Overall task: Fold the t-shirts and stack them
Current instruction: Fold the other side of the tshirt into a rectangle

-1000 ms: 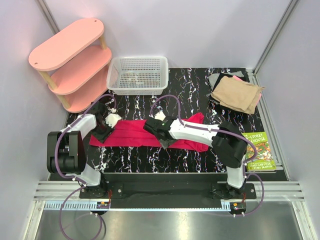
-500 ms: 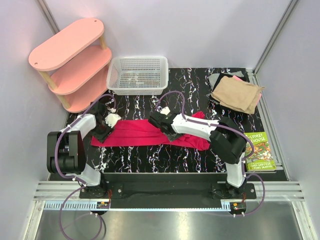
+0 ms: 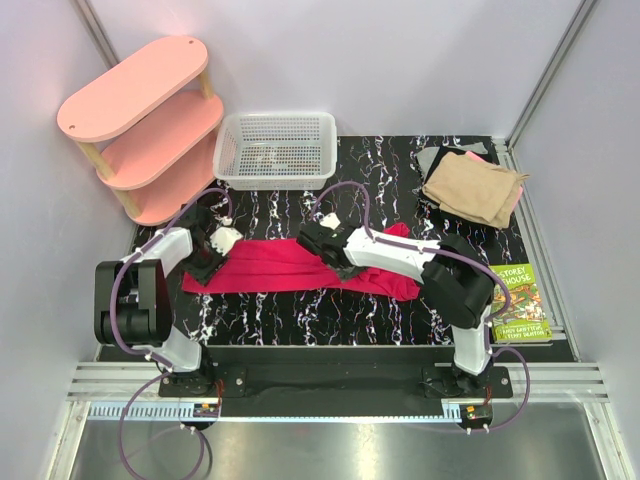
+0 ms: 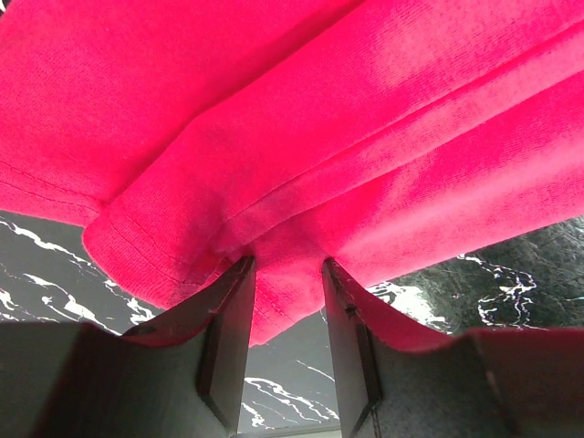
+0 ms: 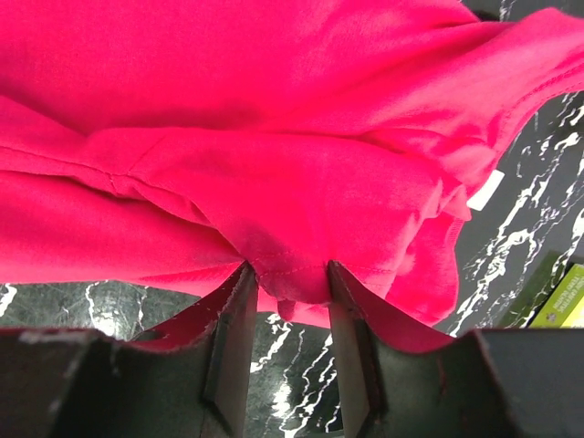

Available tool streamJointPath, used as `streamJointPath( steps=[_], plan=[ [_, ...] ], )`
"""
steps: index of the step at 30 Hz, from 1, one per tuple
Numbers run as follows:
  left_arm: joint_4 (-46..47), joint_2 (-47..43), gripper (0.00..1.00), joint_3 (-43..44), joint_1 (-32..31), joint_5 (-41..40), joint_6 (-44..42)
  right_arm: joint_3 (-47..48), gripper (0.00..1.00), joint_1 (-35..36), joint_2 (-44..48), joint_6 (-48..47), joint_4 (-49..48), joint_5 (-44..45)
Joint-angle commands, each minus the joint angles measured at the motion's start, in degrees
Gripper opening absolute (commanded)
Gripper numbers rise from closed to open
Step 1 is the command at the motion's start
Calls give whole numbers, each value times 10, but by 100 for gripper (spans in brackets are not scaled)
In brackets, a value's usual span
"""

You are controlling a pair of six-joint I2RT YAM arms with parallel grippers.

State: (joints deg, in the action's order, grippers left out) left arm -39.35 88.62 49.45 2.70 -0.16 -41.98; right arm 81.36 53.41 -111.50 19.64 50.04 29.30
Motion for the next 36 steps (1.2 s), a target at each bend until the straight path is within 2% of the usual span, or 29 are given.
streamJointPath(
  steps=[1, 11, 20, 25, 29, 31, 33, 35, 36],
  plan=[
    [15, 1, 40, 0, 5, 3, -11, 11, 43, -15, 49, -23, 7, 9],
    [15, -1, 39, -5, 7, 7, -16, 30, 41, -72, 43, -50, 7, 1],
    [18, -7, 39, -14, 20, 3, -26, 92, 23, -113, -5, -73, 1, -12],
    [19, -8, 39, -13, 30, 5, -33, 102, 22, -117, -16, -76, 0, -27],
    [19, -2, 38, -13, 31, 7, -30, 175, 18, -138, -64, -87, 1, -35],
    [19, -6, 38, -16, 31, 10, -29, 213, 18, -159, -98, -89, 3, -54],
    [18, -13, 38, -22, 31, 9, -31, 272, 25, -170, -132, -101, 13, -45],
    [18, -20, 38, -29, 32, 5, -34, 328, 42, -179, -164, -109, 33, -33],
    [19, -23, 38, -31, 32, 5, -35, 346, 40, -183, -172, -112, 41, -21]
  ],
)
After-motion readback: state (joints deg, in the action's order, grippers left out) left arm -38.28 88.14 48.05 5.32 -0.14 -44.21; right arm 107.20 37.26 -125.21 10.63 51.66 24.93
